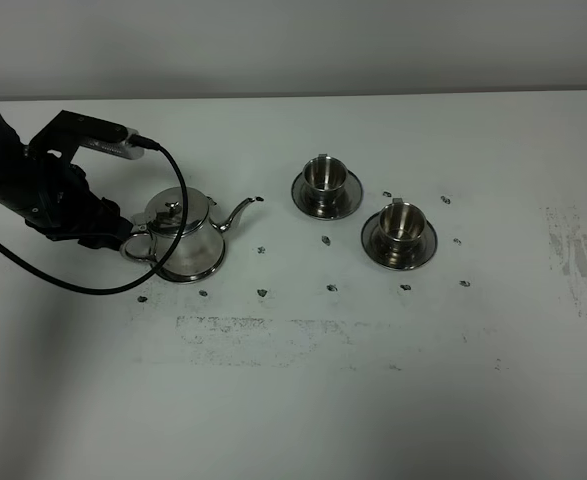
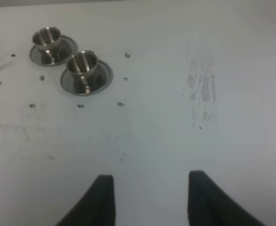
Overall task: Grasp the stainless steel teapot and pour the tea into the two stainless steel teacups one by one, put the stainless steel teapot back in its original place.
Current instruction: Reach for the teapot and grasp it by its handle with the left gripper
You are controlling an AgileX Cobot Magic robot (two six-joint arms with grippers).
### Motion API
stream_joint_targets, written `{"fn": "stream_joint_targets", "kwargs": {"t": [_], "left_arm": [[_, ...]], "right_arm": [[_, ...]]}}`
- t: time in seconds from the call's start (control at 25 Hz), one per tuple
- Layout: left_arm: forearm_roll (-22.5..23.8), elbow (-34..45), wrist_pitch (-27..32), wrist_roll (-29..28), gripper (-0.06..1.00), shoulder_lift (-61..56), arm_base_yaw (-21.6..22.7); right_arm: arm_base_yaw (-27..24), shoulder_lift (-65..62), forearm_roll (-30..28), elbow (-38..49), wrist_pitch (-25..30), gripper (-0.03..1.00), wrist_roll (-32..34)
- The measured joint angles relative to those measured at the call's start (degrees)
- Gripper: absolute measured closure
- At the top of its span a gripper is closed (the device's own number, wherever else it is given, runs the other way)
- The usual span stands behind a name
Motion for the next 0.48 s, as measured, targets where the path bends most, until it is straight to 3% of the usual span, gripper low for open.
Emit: {"fn": "stream_joint_targets", "kwargs": {"t": [0.28,0.48], "left_arm": [[-3.42,0.0,1.36,7.45,0.42,0.0,-0.72],[-3.83,0.0,1.82,8.78,0.42,0.0,-1.7]], "right_arm": [[0.0,0.0,0.0,0.0,0.0,0.62,0.0],[0.0,0.0,0.0,0.0,0.0,0.62,0.0]]}}
